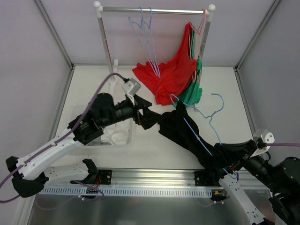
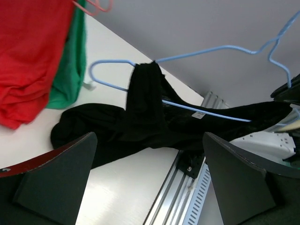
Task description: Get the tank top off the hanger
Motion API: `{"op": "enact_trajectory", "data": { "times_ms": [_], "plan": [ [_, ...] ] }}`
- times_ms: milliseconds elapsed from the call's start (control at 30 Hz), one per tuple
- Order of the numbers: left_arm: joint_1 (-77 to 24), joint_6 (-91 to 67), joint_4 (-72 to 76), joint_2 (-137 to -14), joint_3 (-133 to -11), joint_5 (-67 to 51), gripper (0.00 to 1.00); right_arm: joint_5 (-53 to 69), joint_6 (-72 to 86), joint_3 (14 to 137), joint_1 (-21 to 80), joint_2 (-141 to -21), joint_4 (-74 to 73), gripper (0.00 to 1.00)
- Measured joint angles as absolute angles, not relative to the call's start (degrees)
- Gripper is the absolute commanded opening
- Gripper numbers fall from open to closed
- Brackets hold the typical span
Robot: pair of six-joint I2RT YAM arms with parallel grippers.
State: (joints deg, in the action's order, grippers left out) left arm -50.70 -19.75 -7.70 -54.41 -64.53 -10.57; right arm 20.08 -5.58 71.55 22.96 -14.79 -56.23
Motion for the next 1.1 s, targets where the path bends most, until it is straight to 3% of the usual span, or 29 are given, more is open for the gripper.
{"op": "enact_trajectory", "data": {
  "times_ms": [367,567,667,700,800,833,1100],
  "plan": [
    [-63.1,-14.7,0.5,-72.8,-70.5,2.7,0.85,22.8,-4.0,70.6,23.0,-11.7,-52.0,0.0],
    [-63.4,-13.2,3.0,-74.2,-71.1,6.6,0.69,24.7,-3.9,70.6,23.0,-11.7,-51.6,0.0],
    [-63.4,-12.8,4.4,-74.8,-71.4,7.8,0.41,25.5,-3.6,70.6,23.0,-11.7,-51.3,0.0],
    [-63.4,-12.7,4.7,-75.1,-71.4,8.1,0.27,25.8,-3.6,70.6,23.0,-11.7,-51.1,0.0],
    [-63.4,-12.3,5.3,-75.7,-71.5,8.7,0.03,26.1,-3.6,70.6,23.0,-11.7,-50.7,0.0],
    [-63.4,-12.4,5.3,-75.8,-71.5,9.0,0.0,26.1,-3.6,70.6,23.0,-11.7,-50.7,0.0],
    [-63.4,-12.4,5.1,-71.7,-68.9,16.3,0.0,26.5,-4.8,68.1,23.0,-11.7,-49.6,0.0]
  ]
}}
